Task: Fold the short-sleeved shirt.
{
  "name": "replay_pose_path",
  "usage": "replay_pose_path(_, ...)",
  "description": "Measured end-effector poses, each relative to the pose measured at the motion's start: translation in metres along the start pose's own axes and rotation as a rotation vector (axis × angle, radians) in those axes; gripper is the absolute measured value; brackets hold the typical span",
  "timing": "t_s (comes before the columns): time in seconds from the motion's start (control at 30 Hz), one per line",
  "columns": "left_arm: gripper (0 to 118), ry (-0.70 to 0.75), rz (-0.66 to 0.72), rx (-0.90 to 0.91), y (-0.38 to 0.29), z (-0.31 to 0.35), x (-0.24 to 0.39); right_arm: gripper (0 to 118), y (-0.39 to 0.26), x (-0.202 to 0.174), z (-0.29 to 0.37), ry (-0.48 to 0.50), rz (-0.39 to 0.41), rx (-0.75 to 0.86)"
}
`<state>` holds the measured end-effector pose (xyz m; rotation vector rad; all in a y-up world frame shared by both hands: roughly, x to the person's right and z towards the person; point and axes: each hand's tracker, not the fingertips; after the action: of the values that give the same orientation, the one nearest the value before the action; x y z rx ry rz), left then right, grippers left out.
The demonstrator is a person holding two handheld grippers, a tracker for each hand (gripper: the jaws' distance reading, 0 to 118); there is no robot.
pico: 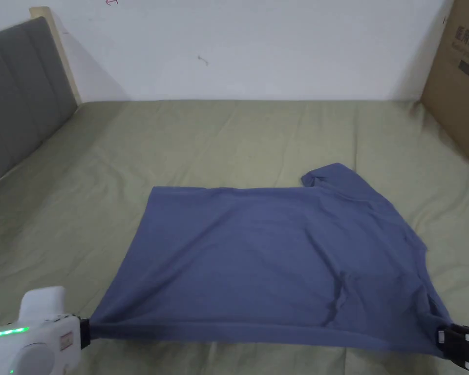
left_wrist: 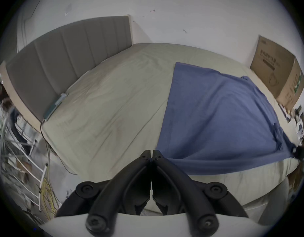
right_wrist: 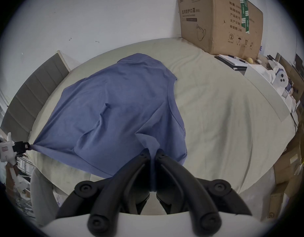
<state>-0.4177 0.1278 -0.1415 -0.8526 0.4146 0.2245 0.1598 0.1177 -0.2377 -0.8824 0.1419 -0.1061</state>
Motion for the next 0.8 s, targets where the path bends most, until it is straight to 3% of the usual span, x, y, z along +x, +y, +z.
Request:
replay_pose_path(0.2,0,0.044,-0.058,0.009,-0.005,-0.008,0.011,4,-0.016,-0.014,-0.007,-0.013,0.063,-0.014)
replay_pose_path(0.27,3,0.036,-0.075,0.004,-0.009,-0.017,0.011,6,-0.013,-0.011,-0.012,-0.014,0.038,-0.011)
replay_pose_path(0.3,15,0.037,-0.090,-0.002,-0.011,-0.018,0.010,16,-0.011,-0.008,-0.012,-0.013,0.020,-0.008)
replay_pose_path(0.33,41,0.028,-0.089,-0.008,-0.010,-0.018,0.008,42,-0.010,-0.005,-0.011,-0.006,0.010,-0.010)
replay_pose_path(0.37,41,-0.006,-0.081,-0.038,-0.009,-0.018,0.005,42,-0.008,-0.004,-0.010,-0.004,-0.001,-0.018)
replay_pose_path(0.4,54,-0.040,-0.057,-0.057,-0.006,-0.014,0.002,50,-0.009,-0.003,-0.008,-0.029,-0.014,-0.011)
replay_pose_path(0.43,77,-0.058,-0.037,-0.062,-0.006,-0.012,-0.001,65,-0.009,-0.001,-0.005,-0.032,-0.015,0.001)
replay_pose_path(0.47,104,-0.072,-0.013,-0.045,-0.006,-0.007,-0.004,88,-0.009,0.000,0.001,-0.026,-0.014,0.012)
replay_pose_path(0.5,116,-0.084,-0.008,-0.011,-0.005,0.001,-0.006,97,-0.009,-0.001,0.010,-0.026,-0.020,0.034)
replay_pose_path(0.63,117,-0.065,-0.001,0.040,-0.003,0.027,-0.009,94,-0.012,-0.003,0.031,-0.026,-0.017,0.101)
replay_pose_path(0.7,113,-0.048,-0.001,0.074,-0.005,0.043,-0.009,80,-0.016,-0.013,0.044,-0.040,0.014,0.150)
replay_pose_path(0.77,68,-0.041,0.022,0.113,-0.011,0.052,-0.009,39,-0.020,-0.029,0.061,-0.057,0.025,0.167)
replay_pose_path(0.8,36,-0.036,0.022,0.106,-0.013,0.053,-0.009,22,-0.024,-0.033,0.063,-0.058,0.026,0.173)
